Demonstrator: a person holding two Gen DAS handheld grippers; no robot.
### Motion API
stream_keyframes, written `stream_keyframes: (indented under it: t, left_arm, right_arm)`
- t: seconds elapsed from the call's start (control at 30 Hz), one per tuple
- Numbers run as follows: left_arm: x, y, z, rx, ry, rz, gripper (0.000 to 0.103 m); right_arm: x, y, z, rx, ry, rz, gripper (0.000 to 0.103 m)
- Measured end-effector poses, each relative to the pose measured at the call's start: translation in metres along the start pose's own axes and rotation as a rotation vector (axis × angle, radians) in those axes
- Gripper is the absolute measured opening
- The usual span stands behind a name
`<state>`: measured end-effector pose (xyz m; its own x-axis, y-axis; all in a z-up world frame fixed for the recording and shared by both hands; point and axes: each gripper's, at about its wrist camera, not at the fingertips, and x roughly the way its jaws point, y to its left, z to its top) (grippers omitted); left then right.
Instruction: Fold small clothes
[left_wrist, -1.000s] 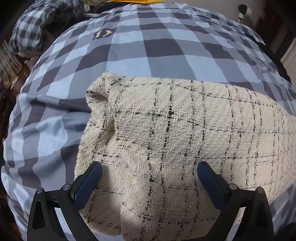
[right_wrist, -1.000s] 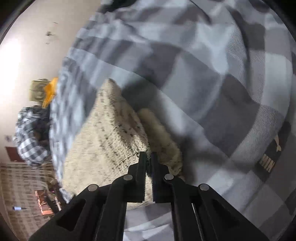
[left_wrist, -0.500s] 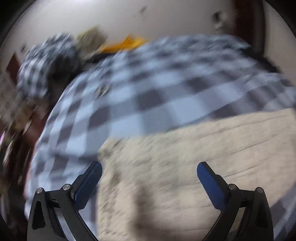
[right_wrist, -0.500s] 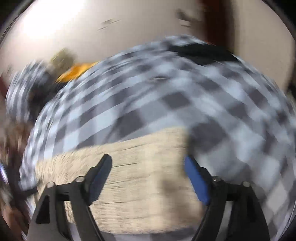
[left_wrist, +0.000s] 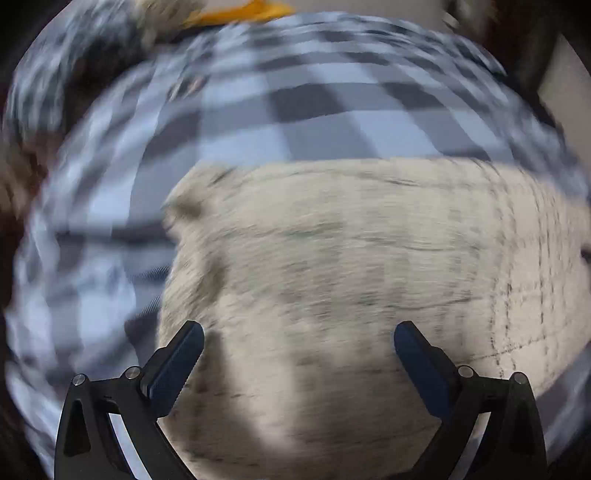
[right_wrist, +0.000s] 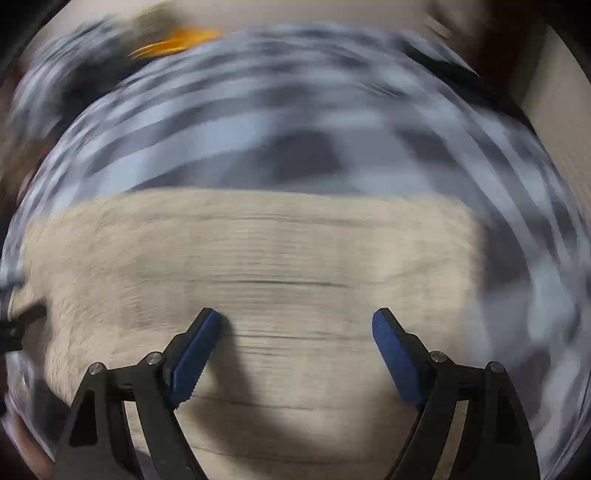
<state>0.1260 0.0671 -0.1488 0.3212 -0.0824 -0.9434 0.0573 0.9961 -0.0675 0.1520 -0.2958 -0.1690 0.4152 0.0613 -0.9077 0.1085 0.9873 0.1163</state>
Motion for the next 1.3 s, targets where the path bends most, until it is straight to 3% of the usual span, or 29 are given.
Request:
stream_keyframes:
  t: [0.07, 0.1, 0.13, 0.17, 0.2, 0.27, 0.3, 0.47, 0.6, 0.67, 0.9, 1.0, 1.07, 1.2, 1.3]
  left_arm:
    - [0.000, 0.031, -0.001, -0.130, 0.027, -0.010, 0.103]
    - [-0.004, 0.047, -0.002, -0.196, 0.028, 0.030, 0.103]
    - [-0.007, 0.054, -0.004, -0.228, 0.027, 0.043, 0.103]
    - [-0.014, 0.065, -0.006, -0.276, 0.026, 0.095, 0.103]
    - [-0.022, 0.072, -0.007, -0.299, 0.031, 0.219, 0.103]
    - [-0.038, 0.074, -0.008, -0.272, 0.009, 0.364, 0.103]
    - [-0.047, 0.071, -0.009, -0.250, -0.018, 0.369, 0.103]
    - [-0.105, 0.016, -0.010, -0.103, -0.174, 0.209, 0.103]
    - [-0.138, -0.017, -0.018, -0.022, -0.256, 0.112, 0.103]
    - [-0.146, -0.027, -0.023, -0.011, -0.266, 0.059, 0.103]
    - [-0.135, -0.030, -0.023, -0.020, -0.228, 0.038, 0.103]
    - [-0.129, -0.030, -0.023, -0.038, -0.197, 0.008, 0.103]
    - [-0.123, -0.030, -0.022, -0.047, -0.174, -0.010, 0.103]
    - [-0.117, -0.030, -0.022, -0.060, -0.156, -0.022, 0.103]
    - [-0.114, -0.032, -0.025, -0.052, -0.147, -0.006, 0.103]
  right_arm:
    - [-0.002, -0.048, 0.001, 0.196, 0.034, -0.028, 0.082]
    - [-0.005, -0.079, -0.002, 0.319, 0.067, -0.111, 0.090]
    - [-0.009, -0.100, -0.007, 0.411, 0.071, -0.126, 0.090]
    - [-0.016, -0.120, -0.014, 0.510, 0.066, -0.133, 0.090]
    - [-0.025, -0.139, -0.024, 0.623, 0.058, -0.130, 0.090]
    - [-0.039, -0.152, -0.038, 0.731, 0.063, -0.133, 0.090]
    - [-0.048, -0.152, -0.045, 0.754, 0.051, -0.095, 0.090]
    - [-0.083, -0.114, -0.065, 0.670, -0.008, 0.053, 0.090]
    - [-0.070, -0.107, -0.084, 0.775, 0.039, 0.263, 0.090]
    - [-0.062, -0.107, -0.083, 0.780, 0.077, 0.262, 0.090]
    - [-0.025, -0.102, -0.070, 0.712, 0.200, 0.146, 0.090]
    - [-0.018, -0.112, -0.072, 0.749, 0.220, 0.176, 0.090]
    - [-0.019, -0.118, -0.073, 0.769, 0.197, 0.208, 0.083]
    - [-0.032, -0.131, -0.074, 0.779, 0.131, 0.235, 0.036]
    - [-0.044, -0.134, -0.079, 0.792, 0.079, 0.276, 0.025]
